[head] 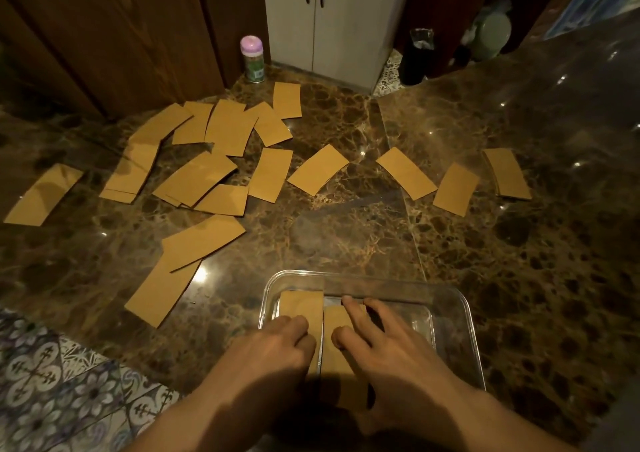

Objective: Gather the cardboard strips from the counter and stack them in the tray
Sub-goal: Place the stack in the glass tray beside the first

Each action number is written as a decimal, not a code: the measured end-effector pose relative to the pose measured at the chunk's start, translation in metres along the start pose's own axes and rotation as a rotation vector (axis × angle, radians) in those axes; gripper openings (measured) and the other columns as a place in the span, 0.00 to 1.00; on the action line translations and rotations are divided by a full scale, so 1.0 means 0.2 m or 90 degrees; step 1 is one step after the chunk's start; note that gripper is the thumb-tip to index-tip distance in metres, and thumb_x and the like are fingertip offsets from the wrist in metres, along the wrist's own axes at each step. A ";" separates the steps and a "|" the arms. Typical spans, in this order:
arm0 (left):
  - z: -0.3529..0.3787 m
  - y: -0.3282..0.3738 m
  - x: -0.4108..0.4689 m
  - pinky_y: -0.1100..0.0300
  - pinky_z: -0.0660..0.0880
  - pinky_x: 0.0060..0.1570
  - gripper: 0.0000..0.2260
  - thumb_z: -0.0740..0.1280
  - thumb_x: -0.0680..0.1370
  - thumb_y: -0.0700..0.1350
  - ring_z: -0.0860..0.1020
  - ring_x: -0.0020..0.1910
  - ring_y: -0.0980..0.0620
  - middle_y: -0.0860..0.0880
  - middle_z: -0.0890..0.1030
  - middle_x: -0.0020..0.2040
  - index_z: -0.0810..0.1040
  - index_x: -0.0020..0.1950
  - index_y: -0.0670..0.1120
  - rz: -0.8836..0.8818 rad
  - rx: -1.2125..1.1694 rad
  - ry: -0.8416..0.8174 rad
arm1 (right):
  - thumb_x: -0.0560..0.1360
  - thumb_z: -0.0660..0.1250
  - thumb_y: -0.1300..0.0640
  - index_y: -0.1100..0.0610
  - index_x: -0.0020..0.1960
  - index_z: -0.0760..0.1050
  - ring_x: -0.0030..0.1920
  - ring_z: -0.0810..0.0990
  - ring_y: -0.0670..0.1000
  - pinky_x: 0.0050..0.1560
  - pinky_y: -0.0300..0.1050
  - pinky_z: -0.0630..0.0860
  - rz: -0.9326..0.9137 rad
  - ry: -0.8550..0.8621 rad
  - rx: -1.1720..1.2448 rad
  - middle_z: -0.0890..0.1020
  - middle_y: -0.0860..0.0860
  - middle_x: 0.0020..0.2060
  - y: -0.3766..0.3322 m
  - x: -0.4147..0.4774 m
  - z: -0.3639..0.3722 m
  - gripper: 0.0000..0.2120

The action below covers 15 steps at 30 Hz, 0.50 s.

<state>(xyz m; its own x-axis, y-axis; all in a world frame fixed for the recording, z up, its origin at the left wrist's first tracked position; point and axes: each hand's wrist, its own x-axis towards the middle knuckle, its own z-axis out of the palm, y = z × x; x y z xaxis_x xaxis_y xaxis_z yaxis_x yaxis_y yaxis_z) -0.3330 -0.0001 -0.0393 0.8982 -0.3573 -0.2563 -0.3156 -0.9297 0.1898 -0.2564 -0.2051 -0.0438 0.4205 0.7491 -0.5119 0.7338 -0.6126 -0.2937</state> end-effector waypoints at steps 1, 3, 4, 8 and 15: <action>0.01 0.00 0.00 0.60 0.72 0.16 0.20 0.82 0.50 0.54 0.79 0.32 0.55 0.54 0.78 0.37 0.79 0.36 0.52 -0.001 -0.001 -0.001 | 0.71 0.76 0.42 0.48 0.75 0.54 0.82 0.41 0.65 0.78 0.63 0.57 0.004 -0.006 -0.003 0.35 0.54 0.83 -0.01 0.00 0.01 0.43; -0.01 0.03 0.00 0.61 0.73 0.18 0.21 0.83 0.50 0.54 0.79 0.33 0.55 0.54 0.78 0.38 0.80 0.36 0.52 -0.015 -0.008 0.000 | 0.71 0.76 0.45 0.49 0.76 0.55 0.82 0.48 0.66 0.76 0.61 0.63 0.009 0.005 -0.002 0.33 0.55 0.83 -0.02 -0.01 0.02 0.42; -0.03 0.04 0.01 0.60 0.75 0.22 0.20 0.83 0.53 0.55 0.80 0.36 0.54 0.53 0.79 0.41 0.80 0.39 0.51 -0.025 0.004 0.006 | 0.72 0.76 0.47 0.50 0.76 0.55 0.81 0.52 0.65 0.75 0.59 0.66 0.013 0.020 0.009 0.34 0.56 0.83 -0.03 -0.02 0.01 0.41; -0.01 0.10 0.01 0.50 0.82 0.31 0.21 0.82 0.61 0.50 0.82 0.44 0.49 0.49 0.80 0.49 0.82 0.49 0.47 -0.106 -0.006 0.015 | 0.72 0.76 0.49 0.49 0.76 0.58 0.77 0.62 0.59 0.73 0.52 0.70 -0.004 0.081 0.070 0.47 0.54 0.81 -0.01 -0.03 0.02 0.40; 0.08 0.11 0.01 0.51 0.75 0.20 0.17 0.82 0.56 0.47 0.82 0.36 0.49 0.50 0.79 0.39 0.80 0.40 0.49 -0.129 0.007 0.115 | 0.74 0.74 0.42 0.46 0.77 0.58 0.75 0.65 0.53 0.72 0.45 0.69 0.002 0.077 0.111 0.51 0.48 0.78 0.02 -0.04 0.02 0.39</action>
<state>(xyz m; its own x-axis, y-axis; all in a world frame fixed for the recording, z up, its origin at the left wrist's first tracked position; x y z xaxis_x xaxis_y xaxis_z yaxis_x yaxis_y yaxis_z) -0.3428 -0.0235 -0.0500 0.9832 -0.1423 -0.1142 -0.1257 -0.9820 0.1411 -0.2586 -0.2142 -0.0447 0.4912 0.7653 -0.4159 0.6333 -0.6416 -0.4327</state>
